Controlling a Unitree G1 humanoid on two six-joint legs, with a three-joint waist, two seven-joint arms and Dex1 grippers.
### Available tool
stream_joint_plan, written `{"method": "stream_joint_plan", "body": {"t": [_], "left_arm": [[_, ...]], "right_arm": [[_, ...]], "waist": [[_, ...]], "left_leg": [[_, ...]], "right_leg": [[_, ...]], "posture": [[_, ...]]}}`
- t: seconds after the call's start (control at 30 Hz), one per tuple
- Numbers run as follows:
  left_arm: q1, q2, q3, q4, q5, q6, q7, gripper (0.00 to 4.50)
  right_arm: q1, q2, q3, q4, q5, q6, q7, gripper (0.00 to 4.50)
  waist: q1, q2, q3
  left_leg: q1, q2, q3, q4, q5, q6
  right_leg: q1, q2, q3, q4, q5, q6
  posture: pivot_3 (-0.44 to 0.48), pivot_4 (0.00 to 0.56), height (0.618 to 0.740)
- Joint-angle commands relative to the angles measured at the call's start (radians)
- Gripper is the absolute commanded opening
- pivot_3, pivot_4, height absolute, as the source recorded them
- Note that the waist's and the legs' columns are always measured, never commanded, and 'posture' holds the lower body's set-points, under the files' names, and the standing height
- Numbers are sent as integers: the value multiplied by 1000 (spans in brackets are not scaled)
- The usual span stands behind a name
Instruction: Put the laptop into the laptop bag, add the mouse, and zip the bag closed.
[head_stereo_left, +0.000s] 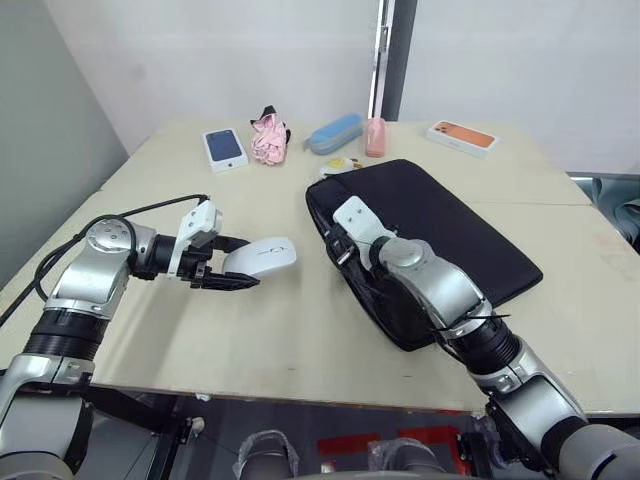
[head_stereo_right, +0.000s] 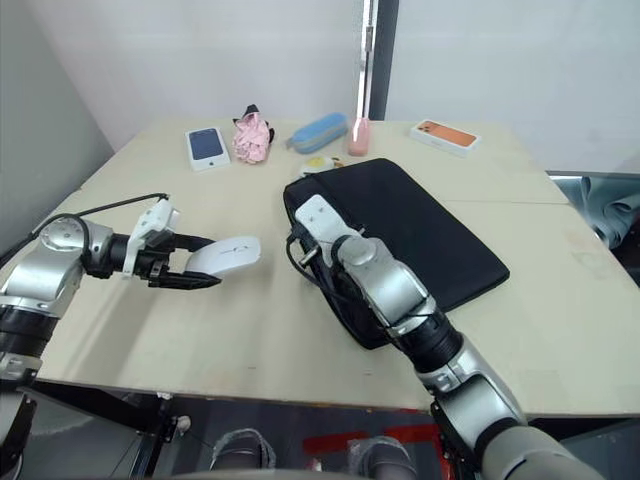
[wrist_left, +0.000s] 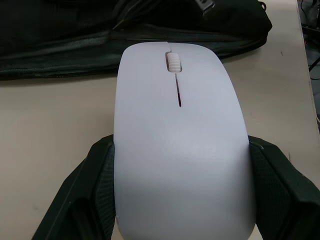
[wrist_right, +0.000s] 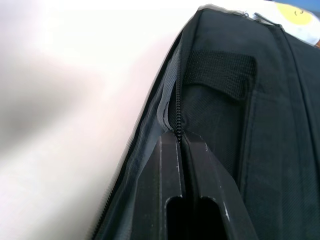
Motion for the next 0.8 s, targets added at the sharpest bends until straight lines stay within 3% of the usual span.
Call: {"method": "stream_joint_plan", "body": {"t": [0.03,0.17,0.37,0.57,0.8], "left_arm": [[-33,-23,-27,14,39,-15,42,2855],[-88,-83,-45,79,86,-15,137,2855],[-140,-171,-49,109,91,25,231,2855],[-131,-257,-89,68,95,26,261,2855],[-201,-366,-86,187,124,-42,358,2855]], "right_arm": [[-57,68,-151,-125,121,72,32,10],[-132,87,-309,-174,221,178,46,10],[-176,85,-407,-184,291,249,37,10],[-161,113,-400,-176,307,249,6,10],[-153,122,-394,-173,312,247,-14,10]], "waist": [[-3,0,0],[0,0,0],[9,0,0],[12,0,0],[14,0,0]], "left_leg": [[0,0,0,0,0,0],[0,0,0,1,0,0],[0,0,0,1,0,0],[-1,0,-1,0,0,0],[-1,0,-1,0,1,0]], "right_leg": [[0,0,0,0,0,0],[0,0,0,1,0,0],[0,0,0,0,1,2],[0,0,-1,0,3,5],[0,0,-1,1,4,6]], "posture": [[0,150,740],[0,150,740],[0,150,740],[0,150,740],[0,150,740]]}}
